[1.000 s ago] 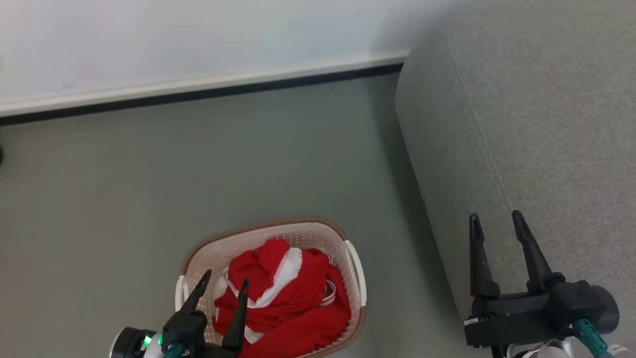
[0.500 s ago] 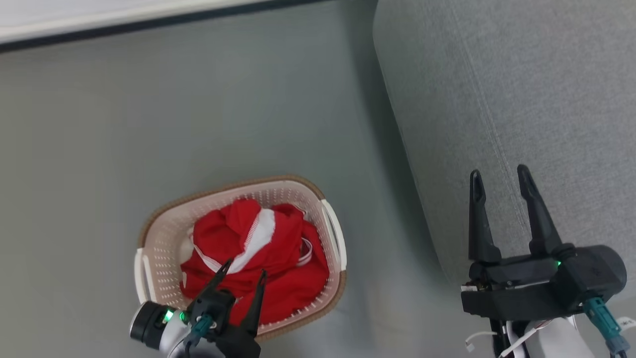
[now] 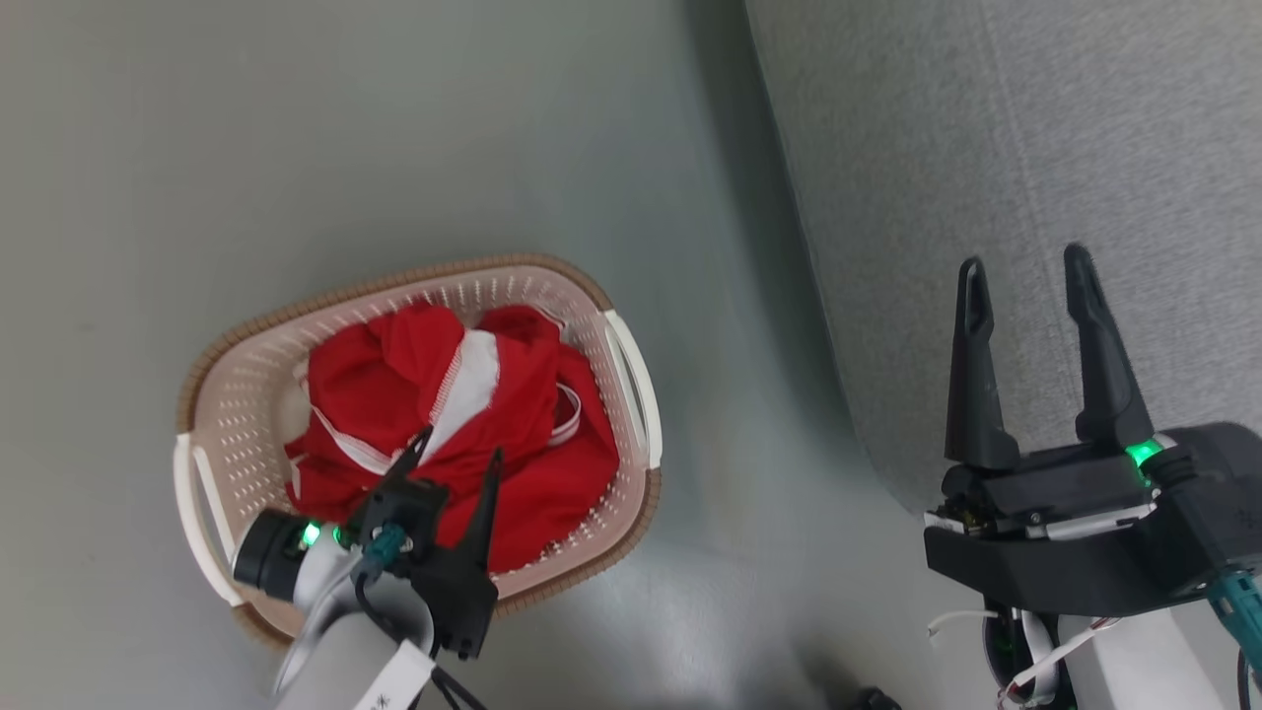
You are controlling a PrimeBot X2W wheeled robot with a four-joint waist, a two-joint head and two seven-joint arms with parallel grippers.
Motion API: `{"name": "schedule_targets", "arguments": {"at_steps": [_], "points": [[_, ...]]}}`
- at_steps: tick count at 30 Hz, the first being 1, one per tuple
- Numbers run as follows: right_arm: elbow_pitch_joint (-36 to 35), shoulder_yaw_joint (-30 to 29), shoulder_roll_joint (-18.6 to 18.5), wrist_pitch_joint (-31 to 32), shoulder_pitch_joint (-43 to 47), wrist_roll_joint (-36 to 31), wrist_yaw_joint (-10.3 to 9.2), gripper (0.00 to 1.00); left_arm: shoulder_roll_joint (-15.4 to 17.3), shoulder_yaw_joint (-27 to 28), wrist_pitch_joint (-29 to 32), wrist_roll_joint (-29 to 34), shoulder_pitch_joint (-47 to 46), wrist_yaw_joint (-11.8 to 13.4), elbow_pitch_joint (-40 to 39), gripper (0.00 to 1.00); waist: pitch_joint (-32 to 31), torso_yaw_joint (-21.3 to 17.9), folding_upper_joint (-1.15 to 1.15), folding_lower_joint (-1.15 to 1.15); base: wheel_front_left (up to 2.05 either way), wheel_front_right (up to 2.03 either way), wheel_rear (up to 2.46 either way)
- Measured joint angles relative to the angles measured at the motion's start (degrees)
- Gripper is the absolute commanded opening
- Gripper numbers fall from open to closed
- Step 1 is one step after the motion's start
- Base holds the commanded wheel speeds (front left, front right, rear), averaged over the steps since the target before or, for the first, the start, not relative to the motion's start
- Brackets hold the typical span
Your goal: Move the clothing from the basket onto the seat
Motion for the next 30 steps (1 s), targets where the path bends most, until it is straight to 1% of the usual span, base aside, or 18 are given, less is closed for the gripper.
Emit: {"name": "schedule_targets", "arguments": {"at_steps": [3, 4, 5, 10, 16, 19, 20, 21, 22, 24, 25, 26, 28, 29, 30], "points": [[-1.0, 0.0, 0.1, 0.0, -1.1, -0.3, 0.0, 1.0, 0.1, 0.0, 0.0, 0.1, -2.1, 0.1, 1.0, 1.0, 2.3, -0.3, 0.0, 0.0, 0.0, 0.0, 0.0], [-2.1, 0.0, 0.2, 0.0, -2.0, -0.5, 0.0, 1.0, 0.6, 0.1, 0.2, 0.5, -4.4, 0.1, 2.1, 1.0, 4.6, -0.5, 0.0, 0.0, 0.0, 0.0, 0.0], [-2.4, 0.0, 0.3, 0.0, -2.2, -0.5, 0.0, 1.0, 0.8, 0.2, 0.4, 0.6, -5.1, 0.4, 2.4, 1.0, 5.4, -0.6, 0.0, 0.0, 0.0, 0.0, 0.0], [-3.6, -0.5, 0.4, 0.0, -4.0, -0.8, 0.0, 1.0, 1.1, 0.4, 0.4, 1.1, -9.2, 0.5, 3.7, 1.0, 9.2, -0.7, 0.0, 0.0, 0.0, 0.0, 0.0], [-3.6, -0.6, 0.5, 0.0, -6.2, -0.9, 0.0, 1.0, 1.5, 0.4, 0.4, 1.2, -11.3, 0.5, 6.4, 1.0, 13.2, -0.6, 0.0, 0.0, 0.0, 0.0, 0.0], [-3.6, -0.7, 0.5, 0.0, -6.5, -0.9, 0.0, 1.0, 1.5, 0.4, 0.3, 1.5, -12.1, 0.6, 7.1, 1.0, 14.1, -0.6, 0.0, 0.0, 0.0, 0.0, 0.0], [-3.5, -0.9, 0.5, 0.0, -6.7, -0.9, 0.0, 1.0, 1.5, 0.5, -0.1, 1.5, -13.1, 1.0, 7.7, 1.0, 14.9, -0.6, 0.0, 0.0, 0.0, 0.0, 0.0], [-3.3, -0.9, 0.5, 0.0, -6.8, -0.9, 0.0, 1.0, 1.5, 0.5, -0.1, 1.5, -13.6, 1.1, 8.0, 0.96, 15.3, -0.6, 0.0, 0.0, 0.0, 0.0, 0.0], [-3.1, -0.9, 0.5, 0.0, -6.9, -1.0, 0.0, 1.0, 1.5, 0.5, -0.2, 1.5, -13.9, 1.1, 8.3, 0.87, 15.5, -0.6, 0.0, -0.01, 0.0, 0.0, 0.0], [-2.6, -0.9, 0.6, 0.0, -7.3, -1.2, 0.0, 1.0, 1.5, 0.5, -0.5, 1.5, -14.4, 1.4, 9.0, 0.49, 15.9, -0.5, 0.0, 0.0, 0.0, 0.0, 0.0], [-2.3, -0.9, 0.6, 0.0, -7.4, -1.3, 0.0, 1.0, 1.4, 0.5, -0.6, 1.5, -14.4, 1.5, 9.5, 0.38, 15.9, -0.5, 0.0, 0.0, 0.0, 0.0, 0.0], [-2.3, -0.9, 0.6, 0.0, -7.4, -1.3, 0.0, 1.0, 1.4, 0.5, -0.6, 1.5, -14.4, 1.5, 9.5, 0.32, 15.9, -0.5, 0.0, 0.0, 0.0, 0.0, 0.0], [-1.9, -0.9, 0.7, 0.0, -7.6, -1.4, 0.0, 1.0, 1.4, 0.5, -0.9, 1.5, -14.4, 1.5, 10.1, 0.09, 15.7, -0.4, 0.0, 0.0, 0.0, 0.0, 0.0], [-1.7, -0.8, 0.7, 0.0, -7.6, -1.4, 0.0, 1.0, 1.4, 0.5, -1.2, 1.5, -14.5, 1.5, 10.1, 0.0, 15.6, -0.4, 0.0, -0.01, 0.0, 0.0, 0.0], [-1.5, -0.8, 0.7, 0.0, -7.7, -1.4, 0.0, 1.0, 1.4, 0.5, -1.2, 1.5, -14.7, 1.5, 10.2, 0.0, 15.5, -0.3, -0.01, -0.01, 0.0, 0.0, 0.0]]}}
